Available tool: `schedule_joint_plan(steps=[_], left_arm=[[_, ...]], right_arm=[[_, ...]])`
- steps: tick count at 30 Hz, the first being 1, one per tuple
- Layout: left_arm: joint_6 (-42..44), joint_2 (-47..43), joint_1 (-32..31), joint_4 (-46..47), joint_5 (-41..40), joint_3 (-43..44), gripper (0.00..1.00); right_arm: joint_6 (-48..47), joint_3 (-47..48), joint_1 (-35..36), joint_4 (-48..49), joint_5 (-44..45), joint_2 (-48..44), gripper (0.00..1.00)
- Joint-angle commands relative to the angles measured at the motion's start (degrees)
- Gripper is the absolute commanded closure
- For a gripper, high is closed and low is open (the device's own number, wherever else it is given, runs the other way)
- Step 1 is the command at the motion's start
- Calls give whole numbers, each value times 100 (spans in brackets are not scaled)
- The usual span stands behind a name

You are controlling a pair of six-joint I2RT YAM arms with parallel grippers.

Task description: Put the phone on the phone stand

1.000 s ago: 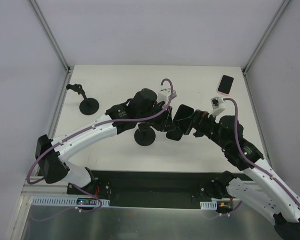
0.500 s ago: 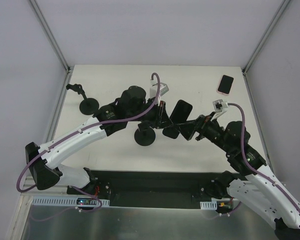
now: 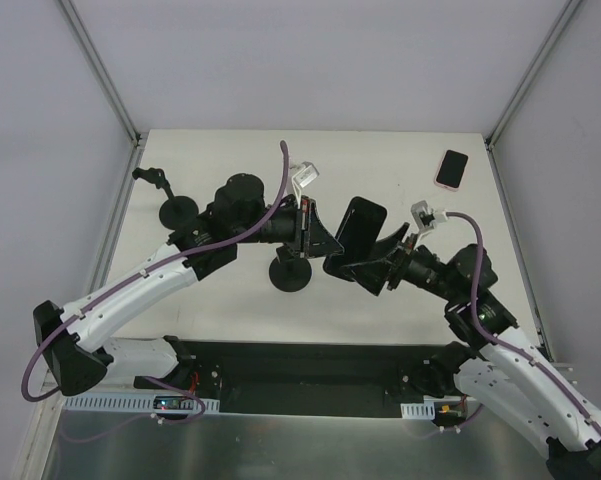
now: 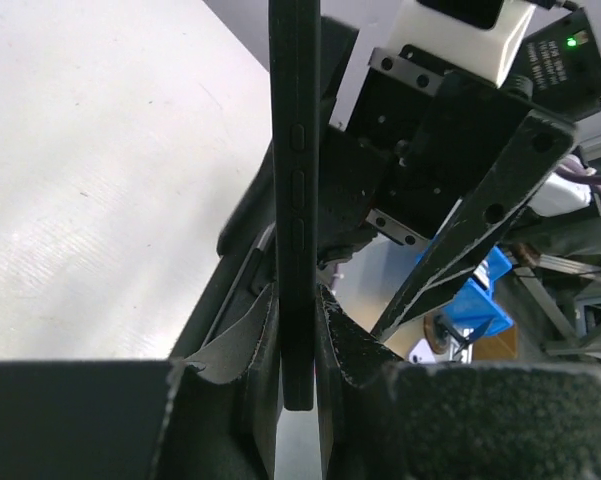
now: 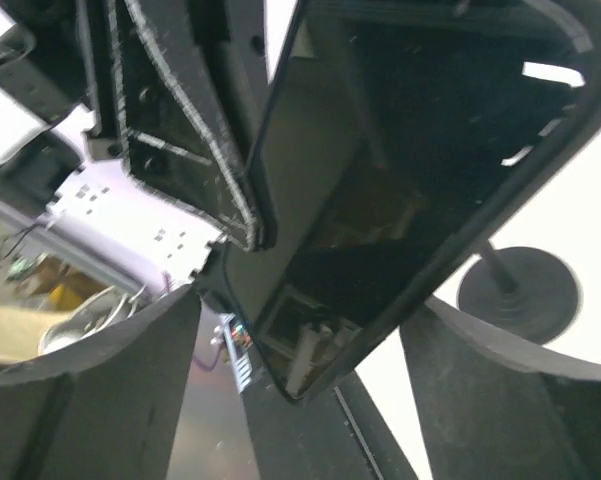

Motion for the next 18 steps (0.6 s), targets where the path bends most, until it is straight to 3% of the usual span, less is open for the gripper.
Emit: schedule_joint_plan(steps=[1, 5, 6, 9, 10, 11, 12, 13, 14, 18], left_arm=[[-459, -428, 134, 1147, 489, -127, 100], [-512, -436, 142, 1217, 578, -153, 100], [-503, -445, 151, 1217, 595, -153, 100], [-520, -419, 282, 1191, 989, -110, 99], [-590, -393, 483, 1174, 1191, -92, 91], [-687, -358, 590, 1174, 1515, -101, 73], [-844, -331, 712, 1182, 1701, -109, 48], [-872, -288, 879, 1174, 1911, -57, 42], [-864, -157, 933, 1139, 2357, -4, 41], [-338, 152, 942, 411, 2739, 496, 39]], right_arm=[[208, 6, -19, 1493, -1521, 271, 25], [393, 15, -2, 1889, -1725, 377, 51], [376, 15, -2, 1907, -1725, 368, 69], [262, -3, 7, 1881, -1803, 307, 99], [235, 6, -2, 1846, -1943, 298, 99], [209, 14, 7, 1837, -2049, 307, 99], [165, 75, 16, 1828, -2172, 333, 99], [112, 120, 16, 1715, -2399, 385, 99], [68, 164, 16, 1610, -2488, 421, 99], [-169, 445, 77, 1065, -2788, 623, 99]])
